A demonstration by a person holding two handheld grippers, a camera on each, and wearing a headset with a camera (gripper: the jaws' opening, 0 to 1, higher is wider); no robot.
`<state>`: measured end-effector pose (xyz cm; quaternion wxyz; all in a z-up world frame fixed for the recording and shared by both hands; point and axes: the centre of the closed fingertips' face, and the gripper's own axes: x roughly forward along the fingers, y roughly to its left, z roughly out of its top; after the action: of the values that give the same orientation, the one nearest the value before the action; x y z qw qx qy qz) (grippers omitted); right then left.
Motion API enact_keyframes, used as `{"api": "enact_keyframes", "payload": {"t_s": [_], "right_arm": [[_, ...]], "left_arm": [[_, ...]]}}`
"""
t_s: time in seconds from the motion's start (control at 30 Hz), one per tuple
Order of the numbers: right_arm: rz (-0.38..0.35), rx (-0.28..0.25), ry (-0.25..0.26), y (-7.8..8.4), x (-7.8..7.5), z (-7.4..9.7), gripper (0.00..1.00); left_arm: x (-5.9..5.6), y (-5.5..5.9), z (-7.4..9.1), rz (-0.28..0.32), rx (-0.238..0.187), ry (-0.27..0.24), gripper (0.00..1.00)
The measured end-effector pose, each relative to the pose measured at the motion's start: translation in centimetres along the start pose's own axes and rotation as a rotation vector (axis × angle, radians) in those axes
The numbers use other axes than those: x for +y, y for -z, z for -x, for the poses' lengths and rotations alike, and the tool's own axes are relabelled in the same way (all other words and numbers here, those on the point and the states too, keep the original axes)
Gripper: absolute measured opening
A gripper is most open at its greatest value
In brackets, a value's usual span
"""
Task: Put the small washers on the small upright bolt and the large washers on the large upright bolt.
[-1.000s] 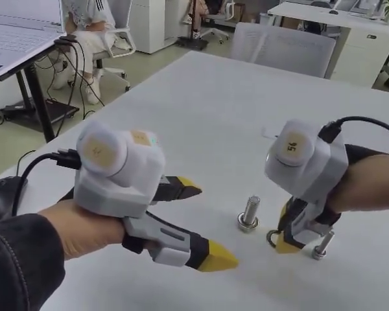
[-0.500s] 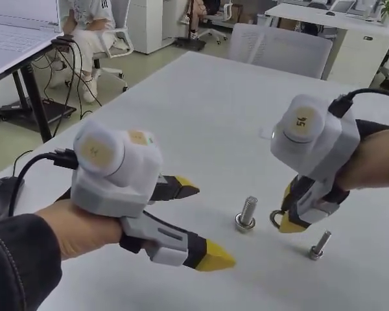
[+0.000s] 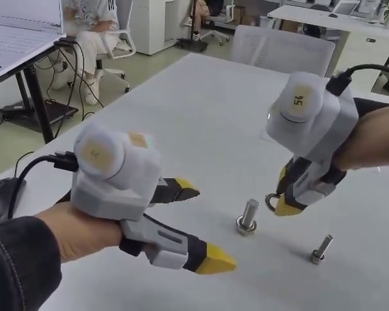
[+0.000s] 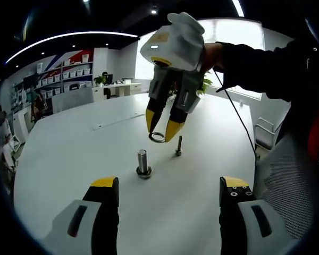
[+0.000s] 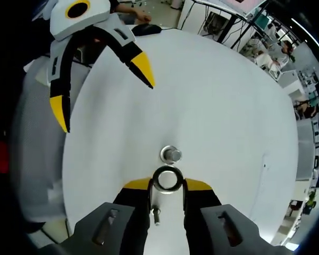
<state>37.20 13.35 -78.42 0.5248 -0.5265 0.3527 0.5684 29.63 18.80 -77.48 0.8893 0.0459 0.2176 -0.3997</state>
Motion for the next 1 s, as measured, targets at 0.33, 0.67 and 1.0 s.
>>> {"api": "enact_keyframes", "payload": {"t_s": [0.33, 0.67, 1.0], "right_arm": [[0.042, -0.002, -0.004, -1.7, -0.6, -0.3, 0.24], [0.061, 0.010, -0.024, -2.1, -0.9, -1.4, 0.24], [0.074, 0.030, -0.046, -2.0, -1.0, -2.3, 0.24]], "left_arm": [[0.4, 0.0, 0.6, 0.003, 0.000, -0.017, 0.77], [0.7, 0.0, 1.1, 0.006, 0.002, -0.036, 0.77], [1.0, 0.1, 1.4, 0.012, 0.003, -0.052, 0.77]]}}
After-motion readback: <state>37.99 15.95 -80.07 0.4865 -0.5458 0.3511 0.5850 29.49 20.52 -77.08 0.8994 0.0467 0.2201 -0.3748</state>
